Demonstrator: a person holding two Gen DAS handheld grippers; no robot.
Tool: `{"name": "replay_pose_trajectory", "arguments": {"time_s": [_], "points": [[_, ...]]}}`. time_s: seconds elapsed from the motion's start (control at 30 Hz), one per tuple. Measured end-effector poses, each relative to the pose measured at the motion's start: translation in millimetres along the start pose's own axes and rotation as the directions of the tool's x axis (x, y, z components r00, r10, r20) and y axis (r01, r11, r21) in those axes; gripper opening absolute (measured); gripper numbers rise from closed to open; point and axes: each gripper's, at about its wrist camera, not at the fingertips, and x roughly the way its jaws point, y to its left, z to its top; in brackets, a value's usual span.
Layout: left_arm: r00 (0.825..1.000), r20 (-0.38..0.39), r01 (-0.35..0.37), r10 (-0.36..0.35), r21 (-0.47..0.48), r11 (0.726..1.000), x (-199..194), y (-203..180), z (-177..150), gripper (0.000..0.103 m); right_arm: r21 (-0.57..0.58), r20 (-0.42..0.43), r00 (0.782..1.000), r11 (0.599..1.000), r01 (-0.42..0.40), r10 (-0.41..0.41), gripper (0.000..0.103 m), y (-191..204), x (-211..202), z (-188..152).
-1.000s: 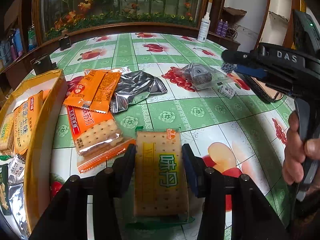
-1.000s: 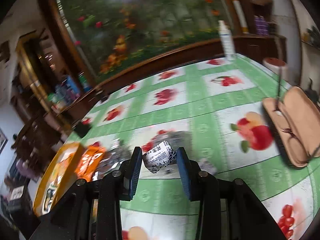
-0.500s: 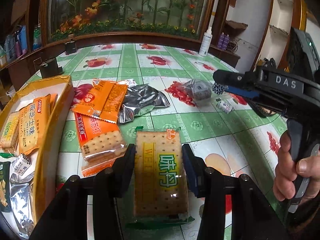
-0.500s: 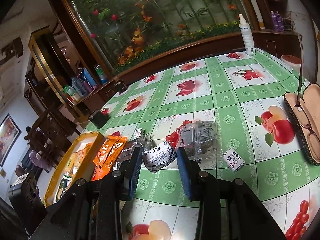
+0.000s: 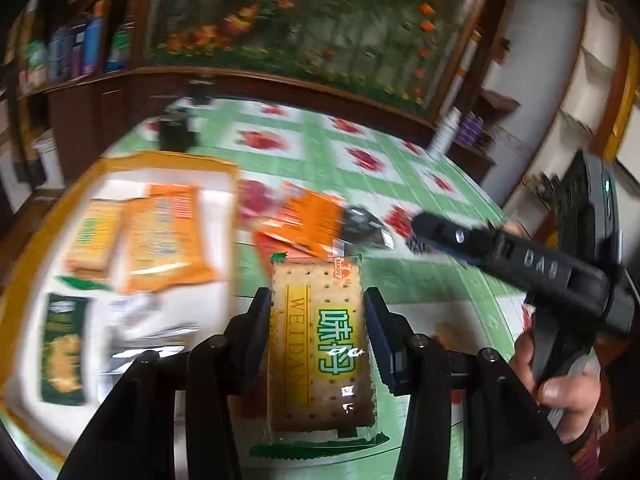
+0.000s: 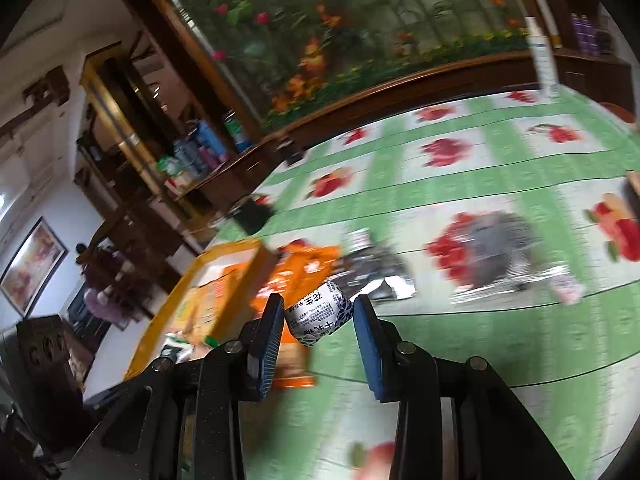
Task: Organize snacks
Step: 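Carry the WEIDAN pack and candy into the white tray and release both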
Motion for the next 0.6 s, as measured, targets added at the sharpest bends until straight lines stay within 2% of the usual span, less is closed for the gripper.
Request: {"name": "replay_pose_trajectory", "arguments": {"time_s": [0.1, 0.27, 0.4, 0.6], "points": [[0.998, 0.035, -0.058, 0.06, -0.055, 0.997, -21, 33, 5, 0.046, -0.019, -0.039, 0.998, 0.999, -0.043, 0.042, 0.039, 25, 19, -5], [0.978, 0.049, -0.196, 0.204, -0.139, 0.971, -41, 94, 0, 0.046, -0.096, -0.119, 0.988, 0.99, -0.108, 0.096, 0.039, 80, 51, -23], [0.968, -0.001, -0.245, 0.25, -0.197, 0.949, -38, 130, -7, 0.046, -0.159, -0.175, 0.978, 0.977, -0.143, 0.114, 0.04, 118, 74, -37], [0.964, -0.02, -0.264, 0.266, -0.204, 0.943, -36, 143, -18, 0.046, -0.255, -0.229, 0.972, 0.961, -0.107, 0.048, 0.04, 147, 102, -58]]}}
